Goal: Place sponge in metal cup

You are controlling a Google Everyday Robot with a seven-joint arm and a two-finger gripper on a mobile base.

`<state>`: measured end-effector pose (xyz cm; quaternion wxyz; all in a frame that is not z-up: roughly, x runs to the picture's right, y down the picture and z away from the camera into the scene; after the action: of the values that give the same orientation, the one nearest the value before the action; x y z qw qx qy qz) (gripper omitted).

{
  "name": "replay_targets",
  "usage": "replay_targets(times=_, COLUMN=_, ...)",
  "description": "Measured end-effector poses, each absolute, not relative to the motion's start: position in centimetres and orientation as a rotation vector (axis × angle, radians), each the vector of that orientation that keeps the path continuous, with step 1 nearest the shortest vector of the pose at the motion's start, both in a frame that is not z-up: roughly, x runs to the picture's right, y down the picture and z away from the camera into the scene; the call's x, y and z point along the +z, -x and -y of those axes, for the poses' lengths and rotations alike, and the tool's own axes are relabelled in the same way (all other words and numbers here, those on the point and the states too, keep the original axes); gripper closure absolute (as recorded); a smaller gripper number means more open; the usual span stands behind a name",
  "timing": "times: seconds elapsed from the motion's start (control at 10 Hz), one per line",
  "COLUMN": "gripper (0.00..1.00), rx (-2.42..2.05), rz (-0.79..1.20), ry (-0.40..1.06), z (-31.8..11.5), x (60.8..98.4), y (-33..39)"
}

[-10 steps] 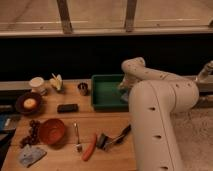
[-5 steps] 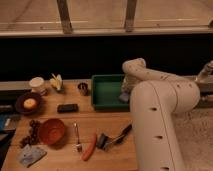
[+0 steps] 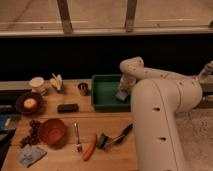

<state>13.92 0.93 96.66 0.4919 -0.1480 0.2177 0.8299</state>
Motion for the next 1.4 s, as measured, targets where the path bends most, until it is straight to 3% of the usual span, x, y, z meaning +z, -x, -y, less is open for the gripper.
replay_targets(times=0.5, gripper=1.00, rx=1.931, rz=-0.248, ry=0.385, z=5.8, x=90.1, y=-7.8)
replay_targets(times=0.9, gripper=1.00, rx=1.799, rz=-0.004, ry=0.443, z=10.6, x=86.3, y=1.4)
replay_targets(times=1.4, gripper=1.00, rx=1.749, rz=0.048, ry=0.469, z=11.4, x=85.3, y=4.1)
